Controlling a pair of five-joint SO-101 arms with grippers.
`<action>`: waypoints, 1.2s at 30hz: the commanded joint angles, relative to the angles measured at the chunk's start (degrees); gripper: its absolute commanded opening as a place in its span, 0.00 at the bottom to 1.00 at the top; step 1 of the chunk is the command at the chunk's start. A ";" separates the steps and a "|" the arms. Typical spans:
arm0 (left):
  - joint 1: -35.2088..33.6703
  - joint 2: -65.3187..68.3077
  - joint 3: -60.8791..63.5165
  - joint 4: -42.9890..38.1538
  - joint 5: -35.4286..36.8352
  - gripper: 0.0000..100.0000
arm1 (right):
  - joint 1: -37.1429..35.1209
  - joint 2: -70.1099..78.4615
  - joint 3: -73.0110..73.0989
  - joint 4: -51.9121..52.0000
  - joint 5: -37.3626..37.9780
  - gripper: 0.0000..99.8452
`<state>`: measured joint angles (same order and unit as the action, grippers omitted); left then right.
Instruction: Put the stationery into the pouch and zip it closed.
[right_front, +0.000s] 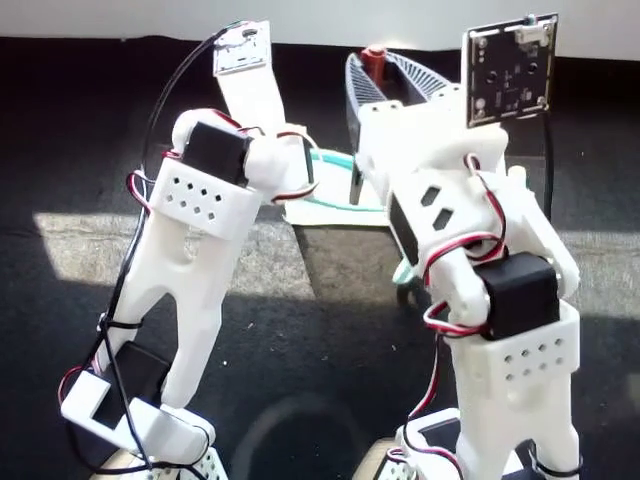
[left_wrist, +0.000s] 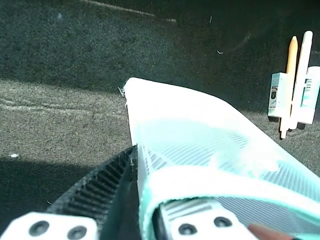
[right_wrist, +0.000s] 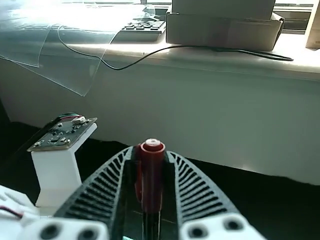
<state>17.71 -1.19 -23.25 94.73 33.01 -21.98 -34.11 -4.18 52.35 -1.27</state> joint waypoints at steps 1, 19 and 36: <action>0.57 -0.31 -2.68 1.85 0.70 0.01 | 3.12 1.10 2.95 -6.20 -0.26 0.01; 0.66 -4.70 -2.86 6.24 0.70 0.01 | 3.30 1.54 6.11 -10.59 -0.26 0.01; -0.40 -10.24 6.29 5.45 0.53 0.01 | -2.42 1.80 6.20 -10.59 0.09 0.01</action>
<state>17.63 -9.27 -18.59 100.88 33.19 -23.74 -32.35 2.24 41.98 -1.27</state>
